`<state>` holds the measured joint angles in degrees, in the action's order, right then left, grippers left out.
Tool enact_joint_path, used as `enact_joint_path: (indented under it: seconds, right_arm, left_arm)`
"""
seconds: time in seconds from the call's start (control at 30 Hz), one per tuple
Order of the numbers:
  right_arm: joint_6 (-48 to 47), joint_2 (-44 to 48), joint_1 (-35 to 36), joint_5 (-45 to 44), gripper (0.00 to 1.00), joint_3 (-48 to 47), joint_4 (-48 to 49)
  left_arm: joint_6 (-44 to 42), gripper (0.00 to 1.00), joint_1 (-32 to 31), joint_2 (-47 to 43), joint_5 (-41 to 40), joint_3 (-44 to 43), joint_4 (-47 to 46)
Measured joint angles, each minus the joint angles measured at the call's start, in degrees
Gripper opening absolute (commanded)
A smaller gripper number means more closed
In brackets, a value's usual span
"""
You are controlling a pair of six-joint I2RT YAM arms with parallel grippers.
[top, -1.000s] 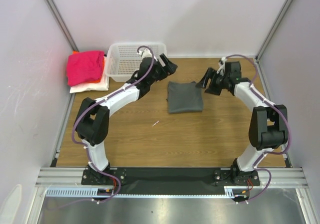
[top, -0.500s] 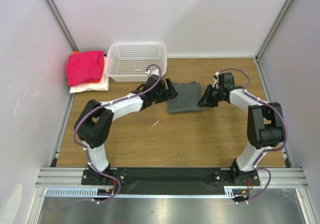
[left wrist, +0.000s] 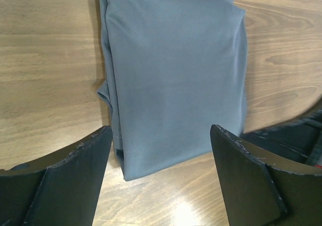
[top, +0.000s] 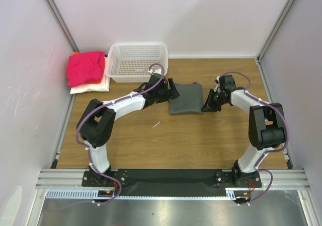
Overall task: Fold and stack the t-shirts
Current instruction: Fold the tshirt
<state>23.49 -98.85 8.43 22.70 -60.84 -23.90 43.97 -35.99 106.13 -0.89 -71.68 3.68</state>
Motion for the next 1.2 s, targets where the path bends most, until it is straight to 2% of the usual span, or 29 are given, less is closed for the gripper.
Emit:
enact_joint_path:
  seconds: [0.13,0.3,0.4,0.67,1.03,1.2]
  right_arm:
    - [0.0,2.0,0.0,-0.4,0.27,-4.0,-3.8]
    - [0.1,5.2,-1.3,-0.3,0.49,-12.4,-5.2]
    - [0.3,5.9,-2.8,-0.1,0.54,-15.5,-5.0]
    - [0.4,6.0,-5.7,-0.4,0.54,-15.8,-8.2]
    - [0.4,7.6,-7.6,-2.2,0.54,-14.9,-10.8]
    - [0.4,8.5,-7.8,-3.0,0.54,-14.3,-11.8]
  left_arm:
    - [-0.5,0.86,0.0,1.7,-0.5,-1.7,1.1]
    - [-0.5,0.87,0.0,3.9,-1.4,-2.3,2.0]
    - [-0.5,0.87,0.0,5.6,-1.5,-3.0,2.0]
    - [0.3,0.87,0.0,10.0,-1.6,-4.1,1.3]
    - [4.8,0.81,0.0,12.4,-0.3,-4.1,-6.2]
    - [6.8,0.67,0.1,13.6,0.5,-4.1,-9.3]
